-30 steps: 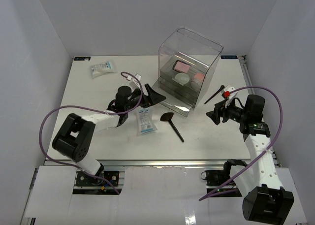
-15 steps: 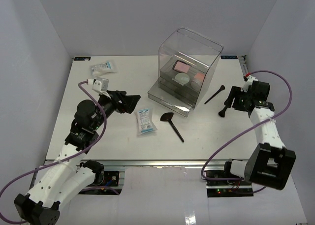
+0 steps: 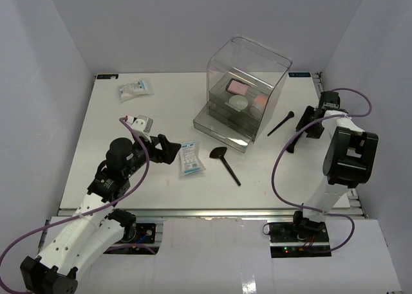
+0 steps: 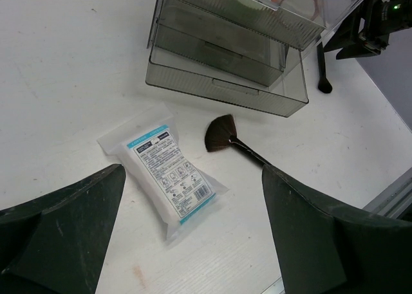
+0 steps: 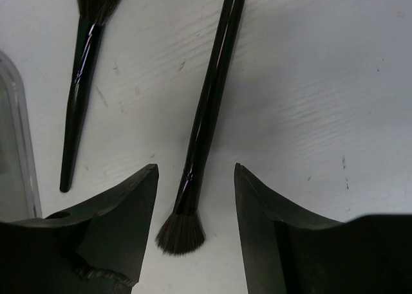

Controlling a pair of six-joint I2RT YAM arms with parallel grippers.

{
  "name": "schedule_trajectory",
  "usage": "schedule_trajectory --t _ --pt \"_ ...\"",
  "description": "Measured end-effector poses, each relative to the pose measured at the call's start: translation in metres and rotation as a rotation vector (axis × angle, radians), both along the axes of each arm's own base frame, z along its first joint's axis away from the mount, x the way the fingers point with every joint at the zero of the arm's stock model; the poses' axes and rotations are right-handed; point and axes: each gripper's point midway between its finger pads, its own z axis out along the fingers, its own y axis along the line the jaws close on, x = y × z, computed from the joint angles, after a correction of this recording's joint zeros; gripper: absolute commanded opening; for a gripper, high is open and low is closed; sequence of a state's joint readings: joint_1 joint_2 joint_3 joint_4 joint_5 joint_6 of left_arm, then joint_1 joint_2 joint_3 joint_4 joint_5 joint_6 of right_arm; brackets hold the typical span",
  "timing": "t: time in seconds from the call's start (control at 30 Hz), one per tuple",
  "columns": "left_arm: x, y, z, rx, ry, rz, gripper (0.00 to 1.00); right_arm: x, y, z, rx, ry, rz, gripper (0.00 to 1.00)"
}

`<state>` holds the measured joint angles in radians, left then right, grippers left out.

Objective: Organize the makeup

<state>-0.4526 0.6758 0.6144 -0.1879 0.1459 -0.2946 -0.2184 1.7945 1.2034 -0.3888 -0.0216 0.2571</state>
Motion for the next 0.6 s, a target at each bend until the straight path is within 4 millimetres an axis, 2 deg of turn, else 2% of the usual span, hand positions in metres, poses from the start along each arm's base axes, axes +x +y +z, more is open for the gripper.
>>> schedule_trajectory --t 0.23,0.6 --pt "0.0 0.001 0.002 0.005 -0.011 -0.001 0.98 0.008 -0.01 -0.026 -0.022 0.07 -0.034 0.43" --pt "0.001 0.002 0.002 0.004 -0.01 0.002 0.98 0.014 -0.012 -0.023 -0.03 0.07 -0.047 0.26"
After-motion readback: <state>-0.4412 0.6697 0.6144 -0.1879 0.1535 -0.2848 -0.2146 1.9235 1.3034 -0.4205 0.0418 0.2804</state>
